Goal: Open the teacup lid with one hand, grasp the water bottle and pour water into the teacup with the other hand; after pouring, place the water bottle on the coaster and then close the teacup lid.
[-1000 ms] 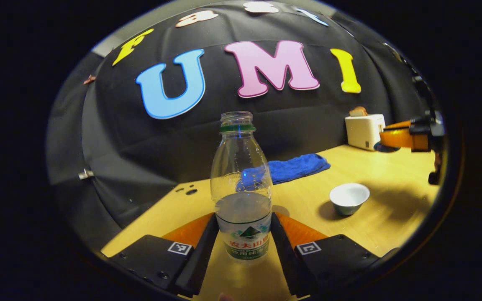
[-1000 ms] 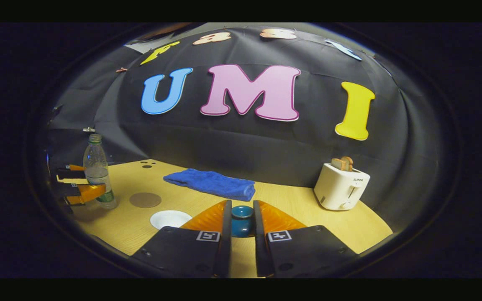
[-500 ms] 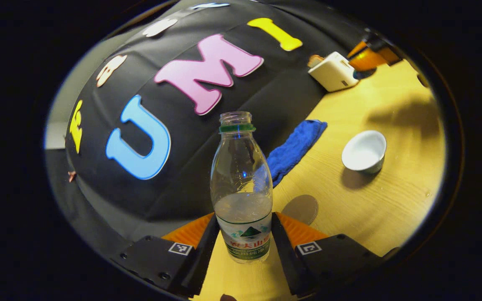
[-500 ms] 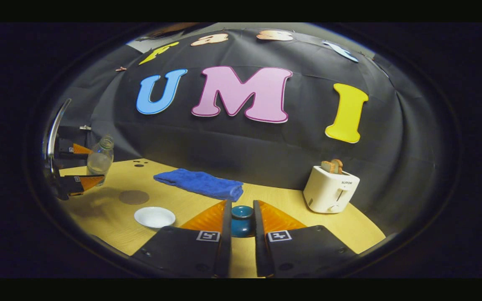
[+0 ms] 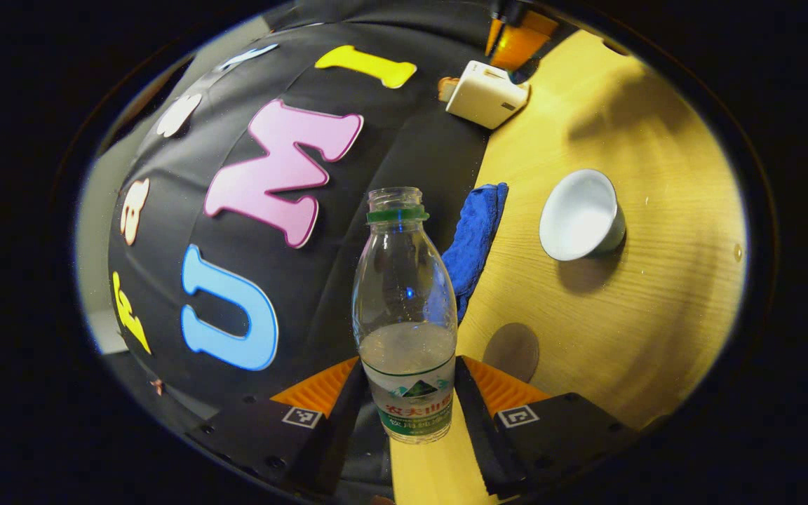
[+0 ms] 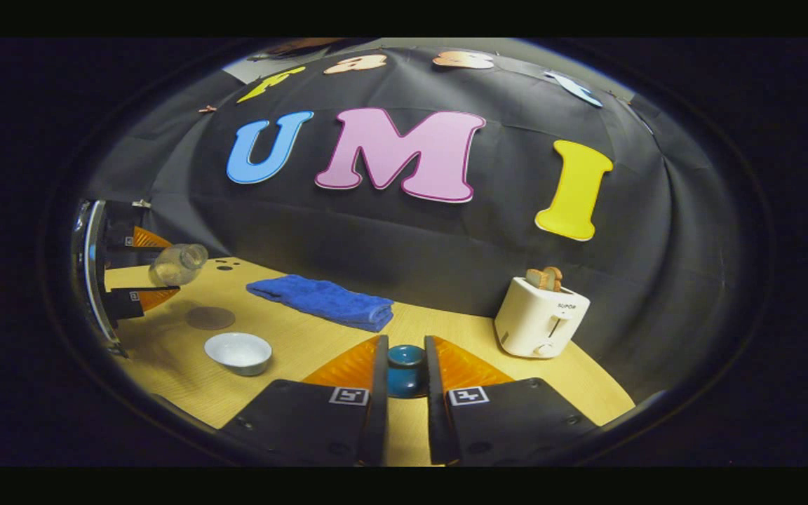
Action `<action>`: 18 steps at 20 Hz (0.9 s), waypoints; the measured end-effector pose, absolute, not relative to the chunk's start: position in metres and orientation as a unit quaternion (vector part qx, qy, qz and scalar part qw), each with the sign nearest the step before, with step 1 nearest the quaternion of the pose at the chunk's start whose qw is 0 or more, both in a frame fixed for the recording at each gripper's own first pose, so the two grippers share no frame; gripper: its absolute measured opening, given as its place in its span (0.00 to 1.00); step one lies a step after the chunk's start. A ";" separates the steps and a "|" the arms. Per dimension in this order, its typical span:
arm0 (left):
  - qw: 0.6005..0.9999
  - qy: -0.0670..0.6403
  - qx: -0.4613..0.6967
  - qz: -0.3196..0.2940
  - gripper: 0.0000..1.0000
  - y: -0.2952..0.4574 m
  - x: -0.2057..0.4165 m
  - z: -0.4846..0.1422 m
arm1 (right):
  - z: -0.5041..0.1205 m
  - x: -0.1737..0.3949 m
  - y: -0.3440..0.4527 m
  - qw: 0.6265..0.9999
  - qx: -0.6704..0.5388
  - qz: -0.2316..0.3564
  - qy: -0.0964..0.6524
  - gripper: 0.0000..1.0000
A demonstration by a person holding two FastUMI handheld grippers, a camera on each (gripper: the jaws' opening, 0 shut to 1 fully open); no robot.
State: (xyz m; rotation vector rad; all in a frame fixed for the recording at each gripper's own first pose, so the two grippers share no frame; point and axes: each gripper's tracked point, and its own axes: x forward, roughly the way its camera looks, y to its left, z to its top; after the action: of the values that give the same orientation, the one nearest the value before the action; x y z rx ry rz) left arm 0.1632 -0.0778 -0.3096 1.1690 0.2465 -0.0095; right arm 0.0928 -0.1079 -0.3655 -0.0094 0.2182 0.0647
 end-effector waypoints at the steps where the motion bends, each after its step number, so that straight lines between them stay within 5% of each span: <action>1: 0.819 0.110 0.564 -0.004 0.75 -0.078 0.164 -0.308 | -0.367 0.093 -0.109 0.993 -0.005 0.031 0.109 0.31; 5: 0.796 0.094 0.598 -0.002 0.76 -0.081 0.173 -0.304 | -0.367 0.091 -0.115 0.994 -0.003 0.026 0.108 0.31; 6: 0.788 0.090 0.609 -0.001 0.75 -0.081 0.175 -0.302 | -0.367 0.090 -0.116 0.994 -0.006 0.024 0.107 0.22; 9: 0.767 0.081 0.636 0.001 0.75 -0.079 0.180 -0.299 | -0.366 0.089 -0.118 0.994 -0.009 0.022 0.106 0.31; 18: 0.718 0.062 0.693 -0.019 0.76 -0.075 0.184 -0.311 | -0.365 0.085 -0.119 0.994 -0.017 0.021 0.104 0.31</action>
State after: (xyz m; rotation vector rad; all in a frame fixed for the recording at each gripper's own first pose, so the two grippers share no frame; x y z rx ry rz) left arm 0.1843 -0.0751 -0.3105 1.5320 0.1369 -0.0424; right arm 0.0854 -0.1191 -0.3655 -0.0338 0.2078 0.0417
